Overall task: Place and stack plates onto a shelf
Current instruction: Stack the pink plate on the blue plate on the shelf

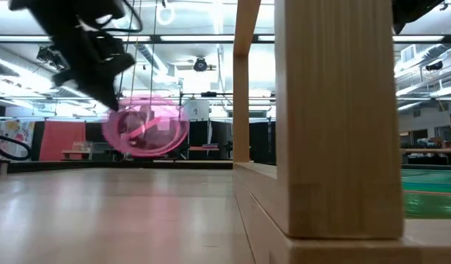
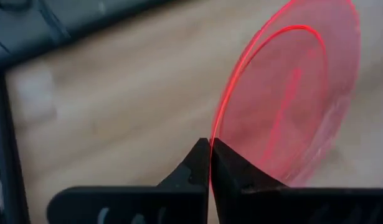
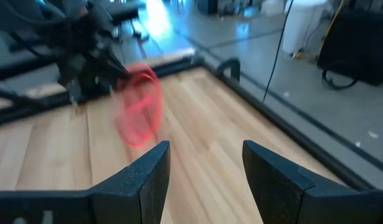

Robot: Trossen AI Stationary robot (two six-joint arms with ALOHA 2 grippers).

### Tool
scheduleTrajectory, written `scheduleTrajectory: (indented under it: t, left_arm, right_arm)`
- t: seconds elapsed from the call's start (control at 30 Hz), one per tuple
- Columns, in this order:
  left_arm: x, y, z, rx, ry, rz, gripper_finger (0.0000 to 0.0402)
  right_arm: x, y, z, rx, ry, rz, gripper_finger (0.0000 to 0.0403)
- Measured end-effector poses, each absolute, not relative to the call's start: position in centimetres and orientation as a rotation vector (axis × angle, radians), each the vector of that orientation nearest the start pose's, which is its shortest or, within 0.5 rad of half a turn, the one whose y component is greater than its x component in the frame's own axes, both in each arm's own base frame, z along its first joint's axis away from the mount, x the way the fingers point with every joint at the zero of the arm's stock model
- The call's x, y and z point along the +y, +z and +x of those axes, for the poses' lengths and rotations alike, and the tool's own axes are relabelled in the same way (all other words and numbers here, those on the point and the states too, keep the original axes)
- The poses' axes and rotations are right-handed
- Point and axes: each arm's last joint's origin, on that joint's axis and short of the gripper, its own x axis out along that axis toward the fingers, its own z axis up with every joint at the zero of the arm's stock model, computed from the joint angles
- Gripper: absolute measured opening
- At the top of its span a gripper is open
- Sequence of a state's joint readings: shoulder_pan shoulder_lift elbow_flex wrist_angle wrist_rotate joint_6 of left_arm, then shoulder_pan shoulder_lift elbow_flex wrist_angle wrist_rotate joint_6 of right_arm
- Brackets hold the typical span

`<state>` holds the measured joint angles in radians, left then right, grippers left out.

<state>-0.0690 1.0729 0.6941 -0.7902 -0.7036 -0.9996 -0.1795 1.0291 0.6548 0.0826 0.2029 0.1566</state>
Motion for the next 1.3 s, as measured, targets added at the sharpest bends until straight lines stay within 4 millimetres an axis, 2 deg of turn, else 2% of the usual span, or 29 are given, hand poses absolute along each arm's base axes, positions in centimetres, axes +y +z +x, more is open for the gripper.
scheduleTrajectory:
  t: [0.23,0.47,0.6,0.8,1.13,1.3]
  left_arm:
    - [4.4,24.0,20.5,0.416,1.046,-0.342,0.0008]
    - [6.1,26.6,21.8,0.185,0.999,-0.28,0.0008]
    - [6.1,27.0,22.0,0.163,0.989,-0.259,0.0008]
    - [6.1,27.1,22.0,0.167,0.981,-0.224,0.0008]
    - [6.1,27.2,22.0,0.162,0.978,-0.218,0.0008]
    - [6.0,27.4,22.1,0.147,0.955,-0.228,0.0008]
  right_arm:
    - [-5.0,26.9,23.9,0.146,-0.432,0.14,0.0206]
    - [-5.8,25.7,26.7,0.059,-0.492,-0.026,0.0206]
    - [-6.1,25.3,27.7,0.005,-0.551,-0.127,0.0206]
    - [-6.3,24.1,29.1,-0.044,-0.537,-0.167,0.0206]
    - [-7.3,21.9,30.4,-0.082,-0.534,-0.163,0.0206]
    - [-7.7,21.4,31.3,-0.119,-0.493,-0.049,0.0206]
